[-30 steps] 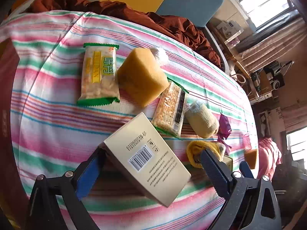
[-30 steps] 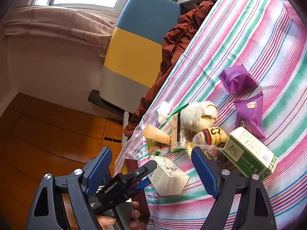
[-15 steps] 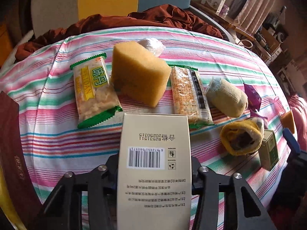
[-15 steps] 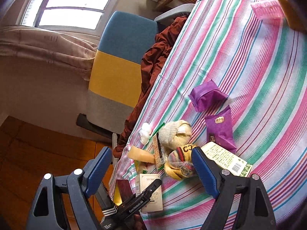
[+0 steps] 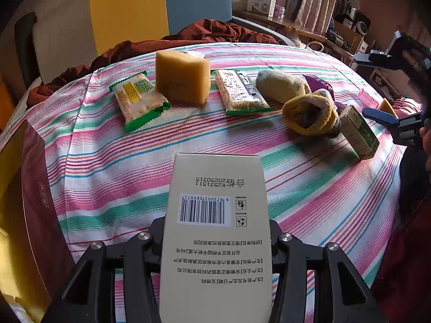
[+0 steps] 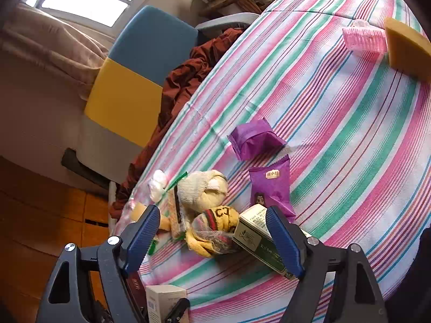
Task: Organize objects
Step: 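Lift the white box with the left tool while the right tool grasps the green box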
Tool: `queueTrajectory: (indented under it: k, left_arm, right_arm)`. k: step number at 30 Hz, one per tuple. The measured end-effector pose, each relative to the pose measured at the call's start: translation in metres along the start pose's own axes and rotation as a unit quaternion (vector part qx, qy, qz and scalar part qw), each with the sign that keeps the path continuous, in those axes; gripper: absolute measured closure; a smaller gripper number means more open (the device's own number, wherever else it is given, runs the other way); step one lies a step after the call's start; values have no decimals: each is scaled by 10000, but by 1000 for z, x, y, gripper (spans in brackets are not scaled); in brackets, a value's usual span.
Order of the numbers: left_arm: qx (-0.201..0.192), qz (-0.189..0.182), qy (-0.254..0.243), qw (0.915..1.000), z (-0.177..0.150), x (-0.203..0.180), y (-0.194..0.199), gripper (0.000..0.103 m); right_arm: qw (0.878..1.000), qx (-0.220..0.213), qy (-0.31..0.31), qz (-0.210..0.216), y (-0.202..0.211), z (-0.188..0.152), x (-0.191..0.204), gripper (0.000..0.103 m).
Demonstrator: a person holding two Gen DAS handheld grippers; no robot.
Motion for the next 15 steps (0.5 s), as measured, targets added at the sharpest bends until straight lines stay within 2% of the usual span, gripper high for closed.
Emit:
queueTrajectory:
  k: [2, 5, 11, 14, 15]
  left_arm:
    - [32, -66, 16, 10000, 0, 3, 0, 53]
    - [34, -164, 94, 9998, 3, 1, -4, 52]
    - [-55, -275, 156, 9995, 2, 2, -2, 52]
    - [-93, -301, 171, 9994, 1, 1, -1, 52]
    - [-109, -303, 175, 9993, 1, 1, 0, 52]
  right_arm:
    - [9988, 160, 292, -360, -6, -5, 2, 25]
    - [9894, 338, 840, -1139, -11, -12, 5, 27]
    - [9750, 302, 1315, -1764, -2, -13, 3, 27]
    - [9497, 586, 1692, -2568, -12, -18, -5, 27]
    - [9461, 731, 1742, -2630, -17, -21, -7, 30]
Point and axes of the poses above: each gripper's, at about its wrist camera, not at the fingertips, and y roughly against the way its jaws point, x to its left, z to its top, the point moved 6 cm from there along -y, roughly the way its jaws point, and after that the axes turned 6 degrees about -y, right-handed, at the moved point
